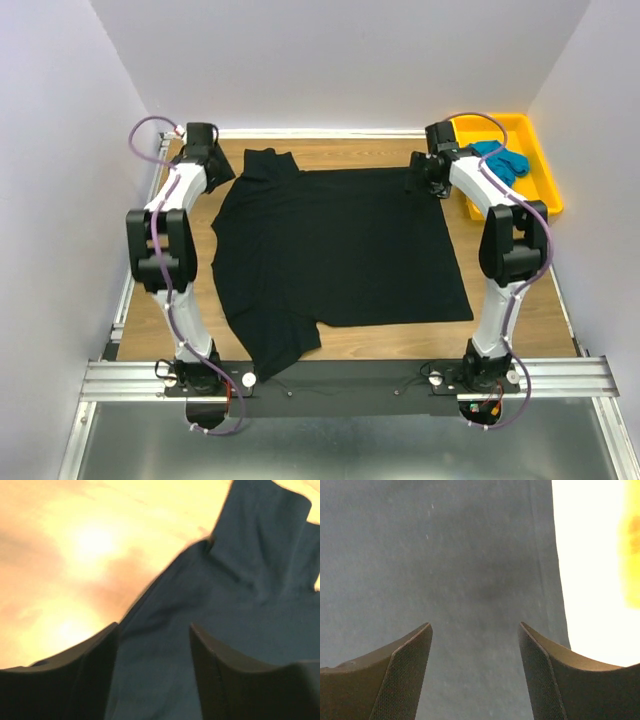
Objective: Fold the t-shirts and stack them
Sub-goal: Flatten the tshirt out, then fold the tshirt
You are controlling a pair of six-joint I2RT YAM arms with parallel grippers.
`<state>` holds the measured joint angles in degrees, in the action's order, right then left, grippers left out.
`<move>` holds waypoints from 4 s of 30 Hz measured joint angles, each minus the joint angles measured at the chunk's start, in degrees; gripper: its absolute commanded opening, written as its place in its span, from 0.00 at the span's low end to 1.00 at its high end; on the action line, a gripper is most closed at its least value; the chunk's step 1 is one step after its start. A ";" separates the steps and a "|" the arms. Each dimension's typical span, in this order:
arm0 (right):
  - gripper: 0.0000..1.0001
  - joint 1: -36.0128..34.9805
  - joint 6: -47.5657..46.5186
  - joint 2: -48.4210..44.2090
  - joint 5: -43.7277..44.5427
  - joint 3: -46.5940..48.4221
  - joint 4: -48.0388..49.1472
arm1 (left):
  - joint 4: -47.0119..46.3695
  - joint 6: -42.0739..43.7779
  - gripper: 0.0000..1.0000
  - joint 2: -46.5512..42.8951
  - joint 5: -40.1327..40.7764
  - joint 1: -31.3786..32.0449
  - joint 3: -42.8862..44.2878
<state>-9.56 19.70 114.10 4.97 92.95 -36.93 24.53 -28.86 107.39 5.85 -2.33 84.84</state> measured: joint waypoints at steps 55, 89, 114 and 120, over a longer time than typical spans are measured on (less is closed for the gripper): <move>0.74 0.28 -1.38 7.89 -0.11 4.02 0.07 | 1.66 7.39 0.59 25.44 5.05 4.48 21.77; 0.45 5.18 -3.85 25.14 1.18 31.58 3.10 | 2.75 11.74 0.00 27.78 7.52 5.40 25.42; 0.43 6.62 -8.02 33.77 0.04 36.44 10.86 | 2.58 11.93 0.00 27.78 7.56 5.40 25.40; 0.28 6.62 -9.05 34.10 -0.31 36.54 11.85 | 2.54 11.93 0.00 27.78 7.56 5.38 25.40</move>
<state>-2.94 10.66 148.20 4.67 129.49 -25.08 27.07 -16.93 135.17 13.41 3.05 110.24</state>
